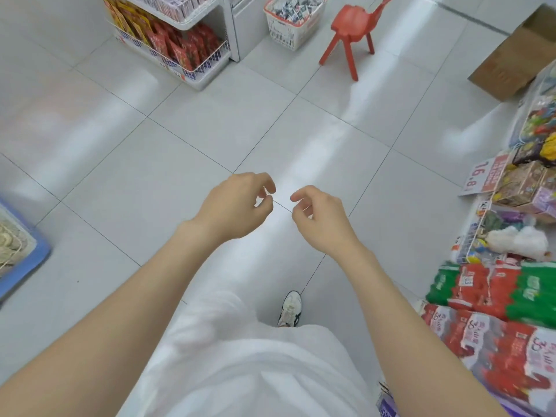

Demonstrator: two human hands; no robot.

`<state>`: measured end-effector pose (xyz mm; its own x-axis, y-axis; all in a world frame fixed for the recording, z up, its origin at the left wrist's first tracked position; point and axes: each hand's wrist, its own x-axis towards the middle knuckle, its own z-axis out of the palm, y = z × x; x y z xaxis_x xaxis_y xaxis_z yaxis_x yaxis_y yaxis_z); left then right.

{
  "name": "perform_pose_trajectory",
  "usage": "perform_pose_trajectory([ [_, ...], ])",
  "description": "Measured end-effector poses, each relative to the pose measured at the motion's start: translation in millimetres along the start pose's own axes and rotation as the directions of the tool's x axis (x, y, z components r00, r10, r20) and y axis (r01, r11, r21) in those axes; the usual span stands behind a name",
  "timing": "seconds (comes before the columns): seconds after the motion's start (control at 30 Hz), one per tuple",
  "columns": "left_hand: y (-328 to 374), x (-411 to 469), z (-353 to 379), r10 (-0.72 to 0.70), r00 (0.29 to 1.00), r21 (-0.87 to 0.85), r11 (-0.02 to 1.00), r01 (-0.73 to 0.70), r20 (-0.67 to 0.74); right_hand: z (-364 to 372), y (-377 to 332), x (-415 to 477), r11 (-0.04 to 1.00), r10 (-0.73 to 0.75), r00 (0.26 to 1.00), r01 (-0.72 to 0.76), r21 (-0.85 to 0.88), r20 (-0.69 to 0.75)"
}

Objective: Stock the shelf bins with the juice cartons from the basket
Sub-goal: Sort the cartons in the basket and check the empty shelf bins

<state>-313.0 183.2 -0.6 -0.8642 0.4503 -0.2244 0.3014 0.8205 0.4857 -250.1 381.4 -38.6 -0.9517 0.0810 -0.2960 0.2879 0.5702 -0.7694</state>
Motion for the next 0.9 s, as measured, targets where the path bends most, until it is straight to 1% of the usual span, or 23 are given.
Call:
perform_pose_trajectory([
  [0.2, -45.8, 134.8, -38.3, -0.002, 1.000, -0.035, 0.999, 0.002, -0.021, -20.6, -37.2, 147.8, 1.000, 0.010, 0.999, -0.009, 0.006, -0.045],
  [0.33, -83.5, 229.7, -77.8, 0.023, 1.000, -0.052, 0.998, -0.022, 0.004, -35.6, -74.5, 243.3, 1.000, 0.027, 0.997, -0.027, 0.000, -0.077],
  [0.5, -103.1, 339.5, -132.1, 0.072, 0.997, -0.047, 0.996, -0.070, 0.034, -66.6, -112.1, 339.1, 0.998, 0.054, 0.993, -0.056, -0.013, -0.102],
  [0.67, -108.1, 451.7, -166.5, 0.138, 0.988, -0.017, 0.990, -0.137, 0.076, -99.6, -122.8, 435.2, 0.995, 0.097, 0.985, -0.094, 0.030, -0.144],
  [0.9, -106.6, 644.8, -197.2, 0.165, 0.983, 0.069, 0.983, -0.171, 0.081, -158.4, -109.4, 613.6, 0.994, 0.091, 0.980, -0.077, 0.081, -0.177],
])
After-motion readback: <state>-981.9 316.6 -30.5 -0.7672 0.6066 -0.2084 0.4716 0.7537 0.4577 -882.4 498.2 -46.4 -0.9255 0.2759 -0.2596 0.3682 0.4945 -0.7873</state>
